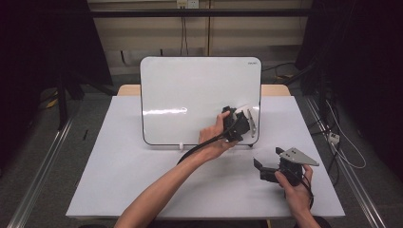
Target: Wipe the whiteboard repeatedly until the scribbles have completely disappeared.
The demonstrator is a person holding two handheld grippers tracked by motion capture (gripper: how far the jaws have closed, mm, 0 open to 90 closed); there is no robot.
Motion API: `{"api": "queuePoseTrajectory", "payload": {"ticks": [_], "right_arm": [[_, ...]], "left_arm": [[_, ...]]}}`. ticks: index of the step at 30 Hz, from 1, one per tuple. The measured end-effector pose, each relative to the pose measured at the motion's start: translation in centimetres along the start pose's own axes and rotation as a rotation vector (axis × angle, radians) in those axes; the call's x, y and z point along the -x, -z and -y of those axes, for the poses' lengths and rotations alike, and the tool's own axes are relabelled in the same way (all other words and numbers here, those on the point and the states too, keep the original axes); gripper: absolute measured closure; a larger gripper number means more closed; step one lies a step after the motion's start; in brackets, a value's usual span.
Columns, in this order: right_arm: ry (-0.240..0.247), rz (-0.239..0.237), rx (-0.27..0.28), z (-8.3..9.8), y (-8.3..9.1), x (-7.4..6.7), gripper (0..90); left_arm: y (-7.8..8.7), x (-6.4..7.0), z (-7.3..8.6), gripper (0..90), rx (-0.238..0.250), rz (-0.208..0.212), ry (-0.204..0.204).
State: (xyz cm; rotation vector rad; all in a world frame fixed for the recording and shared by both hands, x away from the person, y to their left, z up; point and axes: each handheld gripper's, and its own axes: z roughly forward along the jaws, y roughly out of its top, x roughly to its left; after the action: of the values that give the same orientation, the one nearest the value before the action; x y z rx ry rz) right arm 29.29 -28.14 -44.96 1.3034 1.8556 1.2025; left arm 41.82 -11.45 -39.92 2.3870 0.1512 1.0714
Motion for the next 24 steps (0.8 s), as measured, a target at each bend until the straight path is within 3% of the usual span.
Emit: {"api": "queuePoseTrajectory", "payload": {"ticks": [4,5,10,14,15,24], "right_arm": [[0.002,0.0,0.001,0.0,0.0,0.0,5.7],[0.001,-0.001,0.0,0.0,0.0,0.0,5.7],[-0.004,-0.003,0.0,0.0,0.1,0.0,5.6],[-0.002,-0.005,0.001,0.0,0.1,0.0,5.6],[-0.003,-0.005,0.002,0.0,0.1,0.0,5.6],[0.0,-0.001,0.001,0.0,0.1,0.0,5.6]], "left_arm": [[-0.1,1.2,-0.2,31.3,-0.004,0.021,-0.04],[-0.1,1.3,-0.2,31.3,-0.012,0.022,-0.07],[0.0,1.8,0.0,31.3,-0.006,0.034,-0.077],[0.2,2.3,0.8,31.3,-0.005,0.043,-0.118],[0.3,2.3,1.0,31.3,-0.005,0.053,-0.11],[1.1,2.0,2.5,31.3,-0.06,0.07,-0.144]]}}
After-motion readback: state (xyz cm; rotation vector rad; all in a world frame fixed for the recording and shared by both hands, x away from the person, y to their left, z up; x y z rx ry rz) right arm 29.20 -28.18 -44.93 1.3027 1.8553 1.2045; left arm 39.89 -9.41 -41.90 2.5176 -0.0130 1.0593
